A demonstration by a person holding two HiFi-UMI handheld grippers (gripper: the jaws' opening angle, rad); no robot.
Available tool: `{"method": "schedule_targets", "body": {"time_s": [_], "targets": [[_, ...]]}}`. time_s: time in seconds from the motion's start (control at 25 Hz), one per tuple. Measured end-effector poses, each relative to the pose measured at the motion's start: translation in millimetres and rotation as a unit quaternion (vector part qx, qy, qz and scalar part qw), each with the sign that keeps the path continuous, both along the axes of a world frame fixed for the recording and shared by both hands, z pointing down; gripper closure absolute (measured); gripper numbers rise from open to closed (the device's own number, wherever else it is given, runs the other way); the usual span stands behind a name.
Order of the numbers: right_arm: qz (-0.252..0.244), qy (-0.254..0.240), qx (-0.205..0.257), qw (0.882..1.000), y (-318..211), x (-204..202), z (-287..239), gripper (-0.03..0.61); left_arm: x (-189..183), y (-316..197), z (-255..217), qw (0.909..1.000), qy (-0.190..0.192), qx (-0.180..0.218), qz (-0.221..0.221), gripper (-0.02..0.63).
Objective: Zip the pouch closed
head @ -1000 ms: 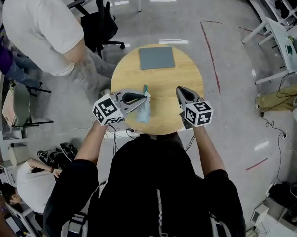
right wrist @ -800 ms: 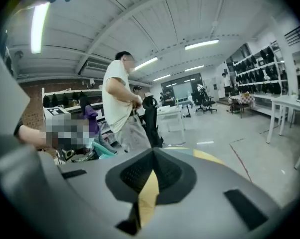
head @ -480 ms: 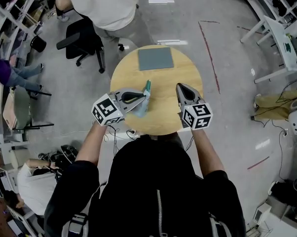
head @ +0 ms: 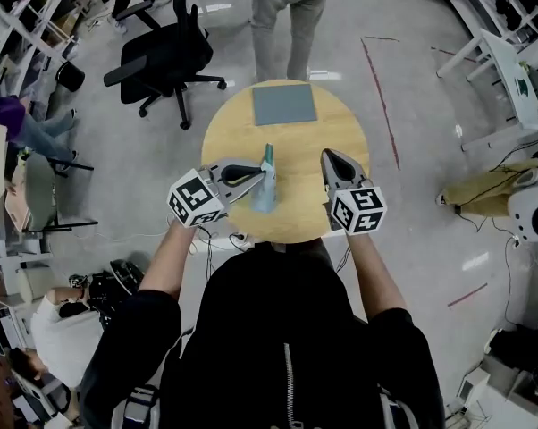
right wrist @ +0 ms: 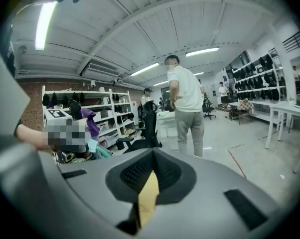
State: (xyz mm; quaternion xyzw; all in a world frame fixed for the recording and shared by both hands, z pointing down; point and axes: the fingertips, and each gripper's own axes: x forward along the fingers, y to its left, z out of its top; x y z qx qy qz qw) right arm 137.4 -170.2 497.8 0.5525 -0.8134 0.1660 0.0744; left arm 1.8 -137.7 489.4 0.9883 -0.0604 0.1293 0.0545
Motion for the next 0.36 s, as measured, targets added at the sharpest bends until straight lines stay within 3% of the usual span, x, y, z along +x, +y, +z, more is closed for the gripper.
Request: {"method": "schedule_targets", "body": {"time_s": [0.36], "targets": [[0.003,0.0,0.002,1.0,0.4,-0.5,2.7,0.577,-0.9,-3.2,0.4,1.0,0.005,0.004,-0.006,0.607]]}}
